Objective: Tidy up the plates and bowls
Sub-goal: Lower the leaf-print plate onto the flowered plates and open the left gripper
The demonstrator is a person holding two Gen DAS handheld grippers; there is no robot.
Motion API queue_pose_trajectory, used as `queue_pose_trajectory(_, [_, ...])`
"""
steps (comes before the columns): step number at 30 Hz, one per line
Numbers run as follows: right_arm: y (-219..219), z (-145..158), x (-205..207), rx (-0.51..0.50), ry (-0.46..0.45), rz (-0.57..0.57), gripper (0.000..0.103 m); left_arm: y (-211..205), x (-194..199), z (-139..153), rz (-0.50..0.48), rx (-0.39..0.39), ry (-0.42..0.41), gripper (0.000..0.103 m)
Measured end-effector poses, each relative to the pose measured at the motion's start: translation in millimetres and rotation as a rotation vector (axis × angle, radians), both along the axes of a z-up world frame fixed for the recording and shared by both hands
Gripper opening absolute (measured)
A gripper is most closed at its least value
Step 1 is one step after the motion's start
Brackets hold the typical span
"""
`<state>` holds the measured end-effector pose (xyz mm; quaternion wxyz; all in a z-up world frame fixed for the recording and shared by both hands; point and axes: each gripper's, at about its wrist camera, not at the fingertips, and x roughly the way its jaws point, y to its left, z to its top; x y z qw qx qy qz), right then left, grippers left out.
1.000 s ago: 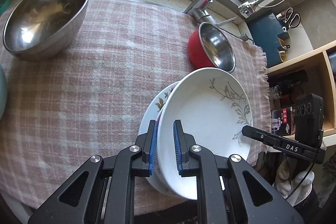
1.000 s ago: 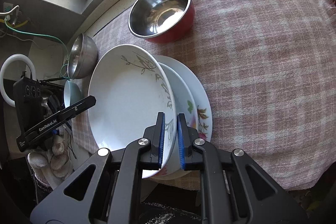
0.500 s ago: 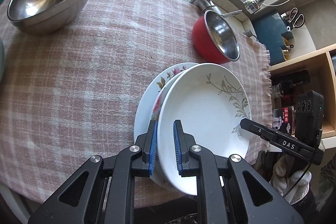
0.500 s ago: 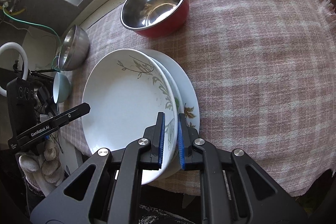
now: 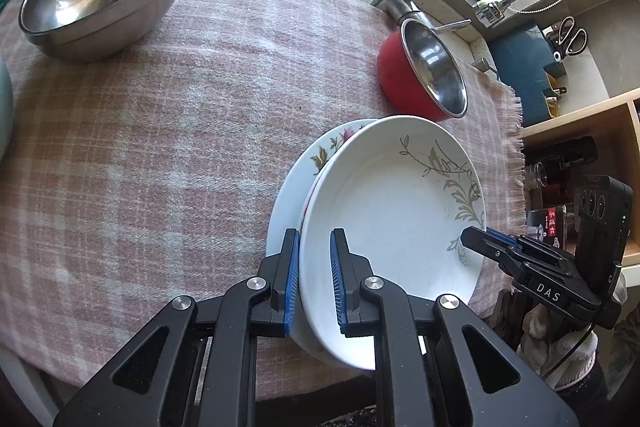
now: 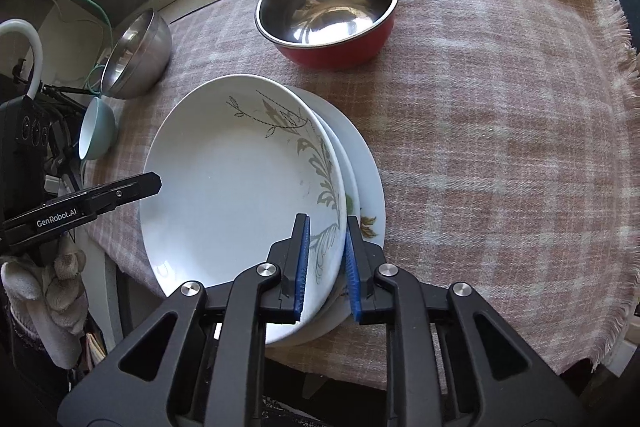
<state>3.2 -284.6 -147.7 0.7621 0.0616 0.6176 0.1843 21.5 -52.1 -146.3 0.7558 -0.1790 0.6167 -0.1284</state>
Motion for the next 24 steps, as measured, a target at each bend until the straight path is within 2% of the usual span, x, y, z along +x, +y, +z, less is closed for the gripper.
queue_pose_trajectory(4, [0.6, 1.5, -0.2, -0.012, -0.004, 0.014, 0.02, -2.4, -1.6, 0.9, -0.002, 0.009, -0.004, 0.013])
queue_pose_trajectory(7, [1.6, 3.6, -1.7, -0.033, -0.014, 0.023, 0.033, -5.7, -1.7, 2.2, -0.005, 0.004, -0.007, 0.013])
queue_pose_trajectory(11, [4.1, 2.7, -0.9, -0.025, -0.011, 0.029, 0.04, -8.4, -0.1, 3.4, -0.002, 0.022, -0.014, 0.013])
queue_pose_trajectory(18, [7.8, 2.6, -1.5, -0.028, -0.018, 0.036, 0.042, -7.5, -0.9, 2.9, 0.008, 0.023, -0.016, 0.013])
queue_pose_trajectory(24, [4.5, 5.5, -3.2, -0.03, -0.044, 0.038, 0.042, -8.5, -7.6, 7.6, 0.026, 0.056, -0.05, 0.014])
